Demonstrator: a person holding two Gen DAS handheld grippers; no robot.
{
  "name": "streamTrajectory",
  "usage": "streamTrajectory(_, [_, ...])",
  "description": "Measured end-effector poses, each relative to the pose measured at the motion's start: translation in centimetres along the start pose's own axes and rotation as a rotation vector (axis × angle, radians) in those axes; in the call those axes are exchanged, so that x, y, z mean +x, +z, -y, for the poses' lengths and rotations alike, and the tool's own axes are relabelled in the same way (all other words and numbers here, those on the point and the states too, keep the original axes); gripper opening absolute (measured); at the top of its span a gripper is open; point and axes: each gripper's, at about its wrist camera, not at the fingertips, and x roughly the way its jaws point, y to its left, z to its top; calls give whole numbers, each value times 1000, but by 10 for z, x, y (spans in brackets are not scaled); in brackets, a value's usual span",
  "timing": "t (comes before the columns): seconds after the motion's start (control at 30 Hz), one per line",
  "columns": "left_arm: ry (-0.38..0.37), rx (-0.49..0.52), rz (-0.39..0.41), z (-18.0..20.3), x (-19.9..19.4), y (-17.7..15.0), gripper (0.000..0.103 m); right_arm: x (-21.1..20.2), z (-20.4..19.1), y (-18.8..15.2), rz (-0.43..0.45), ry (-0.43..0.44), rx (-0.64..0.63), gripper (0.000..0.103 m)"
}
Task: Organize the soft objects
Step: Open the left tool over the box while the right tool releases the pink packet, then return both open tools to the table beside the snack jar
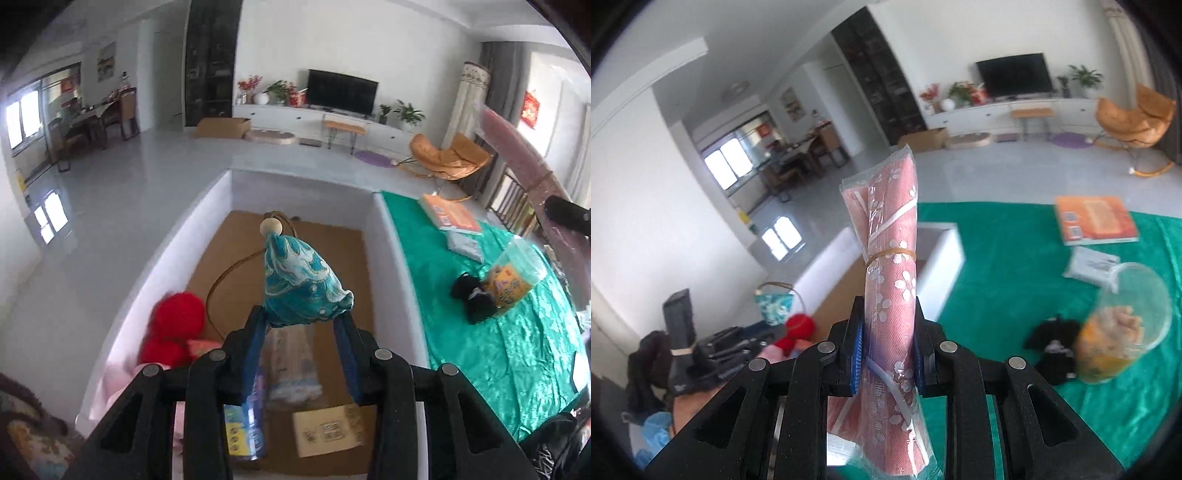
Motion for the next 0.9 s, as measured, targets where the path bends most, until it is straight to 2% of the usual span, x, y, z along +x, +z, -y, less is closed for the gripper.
streamTrajectory(0.03, [23, -24, -9, -9, 1, -8, 63, 16, -13, -3, -30, 38, 2, 27])
streamTrajectory(0.07, [24, -60, -13, -20, 5, -16, 96, 33, -25, -6, -59, 71, -2, 41])
streamTrajectory(0.1, [14, -98, -8, -29, 5, -22, 102, 48, -34, -10, -89, 113, -4, 55])
streamTrajectory(0.13, [5, -141, -1, -36, 5, -29, 103, 59, -39, -15, -119, 145, -1, 82])
streamTrajectory(0.2, [-9, -218, -10, -51, 6, -36, 103, 71, -41, -27, -163, 148, 3, 81])
streamTrajectory(0.27, [-3, -261, 5, -59, 6, -39, 103, 68, -31, -39, -154, 98, -9, 81])
streamTrajectory(0.33, [-4, -274, 29, -57, 5, -37, 103, 58, -16, -54, -131, 1, -32, 81])
streamTrajectory(0.43, [-52, -257, 65, -41, 3, -28, 103, 43, 15, -84, -92, -176, -68, 81])
streamTrajectory(0.57, [-132, -165, 105, 8, 0, -9, 103, 22, 71, -142, -78, -440, -66, 81])
streamTrajectory(0.7, [-246, -72, 111, 64, -1, 2, 103, -8, 141, -190, -78, -675, 7, 81])
streamTrajectory(0.77, [-305, -29, 94, 98, 5, 4, 103, -24, 169, -206, -72, -750, 70, 81])
streamTrajectory(0.9, [-409, 54, 22, 163, 21, -4, 103, -52, 211, -217, -41, -818, 191, 81])
